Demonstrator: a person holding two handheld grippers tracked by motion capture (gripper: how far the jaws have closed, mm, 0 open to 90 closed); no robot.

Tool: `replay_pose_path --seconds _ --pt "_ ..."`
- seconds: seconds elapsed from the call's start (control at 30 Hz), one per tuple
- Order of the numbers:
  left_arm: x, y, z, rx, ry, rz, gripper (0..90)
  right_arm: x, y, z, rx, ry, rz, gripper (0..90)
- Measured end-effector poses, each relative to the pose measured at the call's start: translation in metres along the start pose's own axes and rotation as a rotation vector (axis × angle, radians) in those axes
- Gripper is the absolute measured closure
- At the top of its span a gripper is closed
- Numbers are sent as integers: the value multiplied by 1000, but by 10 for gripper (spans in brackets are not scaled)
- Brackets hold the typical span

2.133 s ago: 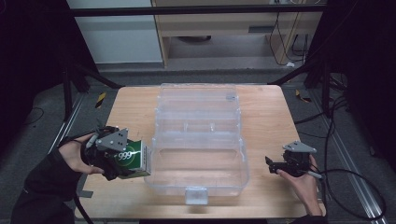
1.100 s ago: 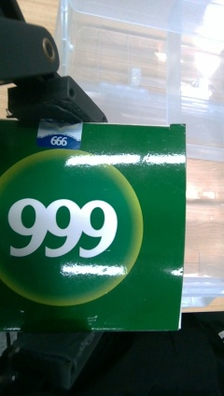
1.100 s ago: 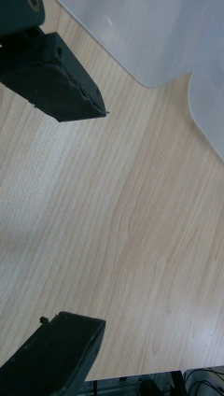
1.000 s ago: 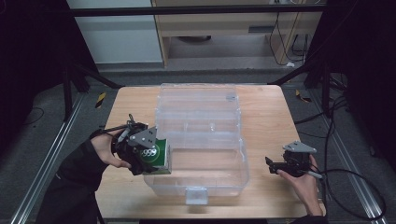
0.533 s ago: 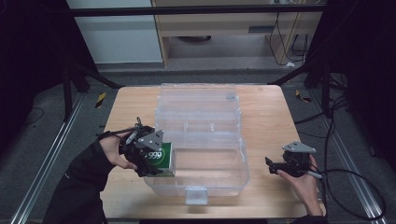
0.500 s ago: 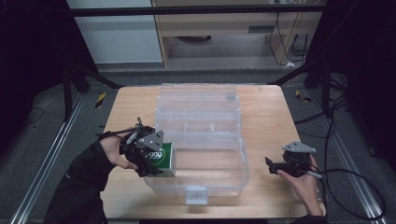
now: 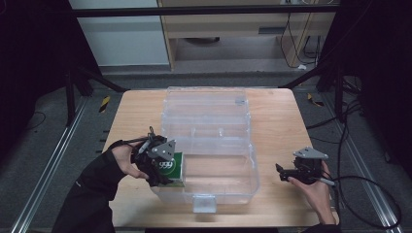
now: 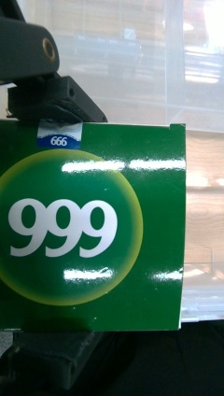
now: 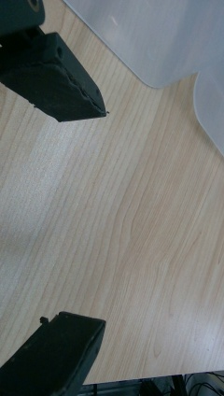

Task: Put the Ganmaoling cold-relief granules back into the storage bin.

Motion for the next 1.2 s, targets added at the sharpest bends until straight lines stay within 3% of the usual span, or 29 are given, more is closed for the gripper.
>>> replay_pose_path --seconds 1.2 --pt "-6 -47 -21 17 60 -23 147 1 -2 -2 11 22 -3 17"
Point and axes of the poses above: each handheld gripper's, and its own axes: y roughly backward along the jaws, z roughly out of its top, x roughly to its left, the point moved 5 cm from there along -y, roughly forward along the jaws, and after that the axes turned 15 degrees about -y, right-handed, at the moved point
